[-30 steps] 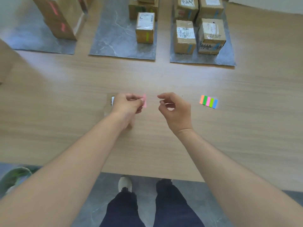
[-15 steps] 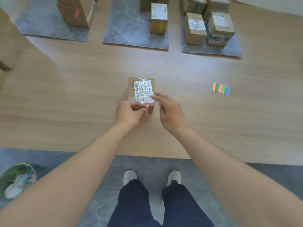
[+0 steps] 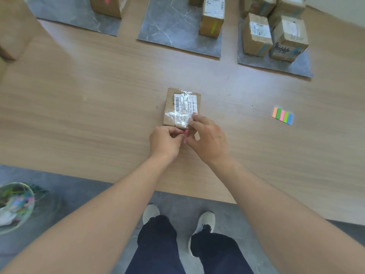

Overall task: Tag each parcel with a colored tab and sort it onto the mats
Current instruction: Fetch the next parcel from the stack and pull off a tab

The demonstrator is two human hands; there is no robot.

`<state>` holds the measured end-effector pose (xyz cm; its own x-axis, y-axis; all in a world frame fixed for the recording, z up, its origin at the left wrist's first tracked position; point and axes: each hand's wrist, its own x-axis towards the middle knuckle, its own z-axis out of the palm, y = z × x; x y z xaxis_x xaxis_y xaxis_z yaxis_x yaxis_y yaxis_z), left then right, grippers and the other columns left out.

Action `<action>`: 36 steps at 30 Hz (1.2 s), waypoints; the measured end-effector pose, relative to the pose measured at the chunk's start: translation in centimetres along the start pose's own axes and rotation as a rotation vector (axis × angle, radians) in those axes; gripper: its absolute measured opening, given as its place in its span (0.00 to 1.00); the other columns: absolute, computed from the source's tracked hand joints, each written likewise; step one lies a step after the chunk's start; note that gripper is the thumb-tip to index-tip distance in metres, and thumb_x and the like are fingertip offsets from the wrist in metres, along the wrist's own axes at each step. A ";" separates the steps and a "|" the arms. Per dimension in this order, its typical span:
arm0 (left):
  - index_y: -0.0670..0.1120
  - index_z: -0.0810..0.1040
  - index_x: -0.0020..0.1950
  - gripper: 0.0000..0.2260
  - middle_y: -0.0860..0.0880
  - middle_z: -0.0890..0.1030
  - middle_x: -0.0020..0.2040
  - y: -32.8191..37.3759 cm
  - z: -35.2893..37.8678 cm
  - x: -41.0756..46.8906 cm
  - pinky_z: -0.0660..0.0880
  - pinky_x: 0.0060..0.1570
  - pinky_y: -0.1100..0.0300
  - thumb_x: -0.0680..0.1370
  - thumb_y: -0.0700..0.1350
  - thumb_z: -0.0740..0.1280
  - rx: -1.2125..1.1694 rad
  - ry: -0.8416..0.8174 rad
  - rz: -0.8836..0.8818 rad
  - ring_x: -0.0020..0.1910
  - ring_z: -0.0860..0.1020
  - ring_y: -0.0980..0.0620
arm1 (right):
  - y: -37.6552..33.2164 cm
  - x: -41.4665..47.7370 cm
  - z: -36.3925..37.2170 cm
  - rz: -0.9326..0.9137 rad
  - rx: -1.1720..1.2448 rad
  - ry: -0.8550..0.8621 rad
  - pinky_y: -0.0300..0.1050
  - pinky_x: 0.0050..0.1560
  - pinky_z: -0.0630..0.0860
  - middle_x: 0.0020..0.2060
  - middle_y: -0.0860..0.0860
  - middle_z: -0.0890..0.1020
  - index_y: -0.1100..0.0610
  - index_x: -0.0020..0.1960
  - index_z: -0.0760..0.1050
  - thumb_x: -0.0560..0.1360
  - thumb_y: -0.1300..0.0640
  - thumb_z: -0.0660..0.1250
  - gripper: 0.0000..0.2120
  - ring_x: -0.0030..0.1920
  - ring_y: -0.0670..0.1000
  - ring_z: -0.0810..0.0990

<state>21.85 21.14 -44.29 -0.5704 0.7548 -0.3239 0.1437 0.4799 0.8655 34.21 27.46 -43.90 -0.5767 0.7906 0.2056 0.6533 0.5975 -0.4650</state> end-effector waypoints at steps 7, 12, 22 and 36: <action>0.52 0.84 0.32 0.08 0.57 0.83 0.31 0.4 0.3 -0.1 0.76 0.40 0.61 0.71 0.45 0.75 0.025 0.001 -0.029 0.37 0.82 0.58 | 0.3 0.9 -0.2 0.080 -0.002 -0.047 0.54 0.47 0.81 0.58 0.54 0.84 0.60 0.49 0.86 0.72 0.60 0.77 0.08 0.59 0.60 0.81; 0.51 0.86 0.35 0.04 0.55 0.84 0.32 0.3 0.3 0.1 0.77 0.41 0.60 0.70 0.46 0.76 0.031 -0.005 -0.040 0.37 0.82 0.56 | 0.6 0.9 0.3 0.025 -0.030 -0.001 0.52 0.41 0.81 0.52 0.55 0.85 0.61 0.47 0.86 0.69 0.60 0.79 0.08 0.52 0.62 0.82; 0.50 0.83 0.44 0.04 0.54 0.83 0.37 -1.1 -3.9 1.0 0.79 0.45 0.58 0.73 0.47 0.69 0.044 0.181 -0.108 0.41 0.82 0.53 | 1.0 1.4 2.2 -0.008 -0.063 0.166 0.50 0.28 0.77 0.42 0.50 0.80 0.59 0.40 0.77 0.62 0.65 0.82 0.14 0.46 0.58 0.78; 0.53 0.82 0.51 0.18 0.60 0.86 0.44 2.1 -3.6 1.2 0.74 0.45 0.65 0.83 0.53 0.53 -0.445 -0.098 -0.203 0.49 0.81 0.58 | -1.7 0.8 0.2 0.899 0.923 0.054 0.50 0.60 0.77 0.58 0.55 0.83 0.58 0.56 0.80 0.80 0.44 0.67 0.17 0.57 0.53 0.80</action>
<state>18.56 21.50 -41.52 -0.4689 0.7148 -0.5189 -0.3334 0.4008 0.8533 32.56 27.10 -43.10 -0.0790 0.8823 -0.4640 0.2085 -0.4405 -0.8732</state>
